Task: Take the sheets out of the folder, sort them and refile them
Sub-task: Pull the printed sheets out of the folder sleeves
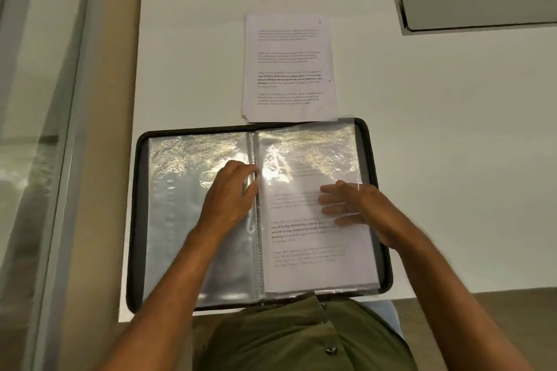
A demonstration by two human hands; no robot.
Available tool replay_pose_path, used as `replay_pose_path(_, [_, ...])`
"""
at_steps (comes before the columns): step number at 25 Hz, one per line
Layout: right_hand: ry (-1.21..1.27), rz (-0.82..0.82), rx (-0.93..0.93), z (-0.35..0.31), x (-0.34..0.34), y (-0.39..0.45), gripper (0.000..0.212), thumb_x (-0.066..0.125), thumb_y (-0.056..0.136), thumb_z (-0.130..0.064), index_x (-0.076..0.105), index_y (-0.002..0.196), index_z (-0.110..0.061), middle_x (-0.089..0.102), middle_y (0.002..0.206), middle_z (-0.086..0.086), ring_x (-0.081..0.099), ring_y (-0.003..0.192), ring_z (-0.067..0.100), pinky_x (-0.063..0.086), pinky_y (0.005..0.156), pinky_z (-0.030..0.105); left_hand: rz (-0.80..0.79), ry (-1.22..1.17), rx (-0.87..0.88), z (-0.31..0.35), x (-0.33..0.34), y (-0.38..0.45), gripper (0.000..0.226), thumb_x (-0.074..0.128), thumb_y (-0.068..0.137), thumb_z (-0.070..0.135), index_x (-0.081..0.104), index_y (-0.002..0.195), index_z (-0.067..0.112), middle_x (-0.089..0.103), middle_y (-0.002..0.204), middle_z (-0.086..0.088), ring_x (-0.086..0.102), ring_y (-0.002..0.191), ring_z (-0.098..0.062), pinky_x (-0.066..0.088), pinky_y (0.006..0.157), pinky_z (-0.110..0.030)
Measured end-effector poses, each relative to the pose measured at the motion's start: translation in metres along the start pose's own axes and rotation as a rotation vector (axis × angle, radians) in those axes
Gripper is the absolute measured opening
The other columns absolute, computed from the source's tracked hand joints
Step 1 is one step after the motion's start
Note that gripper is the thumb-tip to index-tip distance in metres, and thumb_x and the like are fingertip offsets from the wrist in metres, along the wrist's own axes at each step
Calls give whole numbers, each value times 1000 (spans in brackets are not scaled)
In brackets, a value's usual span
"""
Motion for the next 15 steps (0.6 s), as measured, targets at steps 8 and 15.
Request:
replay_pose_path(8, [194,-291,-130,-42,73,-22,48,47,101,-50,67,138,-27,65,143,-9,55,139,15,37,122,50,-112,-627,-359,-33,-5,-37,23,60,103,38,70,120,27,75,114,8,71,106,-15,55,96,-34])
replay_pose_path(15, [-64,-407,-245,-57,156,-27,59,39,95,-70,56,146,-45,34,166,-15,27,147,-3,19,126,37,-154,-959,-549,-57,-20,-70,81,28,85,80,62,136,26,72,128,2,69,118,-16,50,101,-39])
Point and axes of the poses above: each hand's wrist, its own y-axis towards the middle knuckle, its own x-axis out of the palm, z = x × y, the point moved 9 cm from there along y, towards the middle knuckle
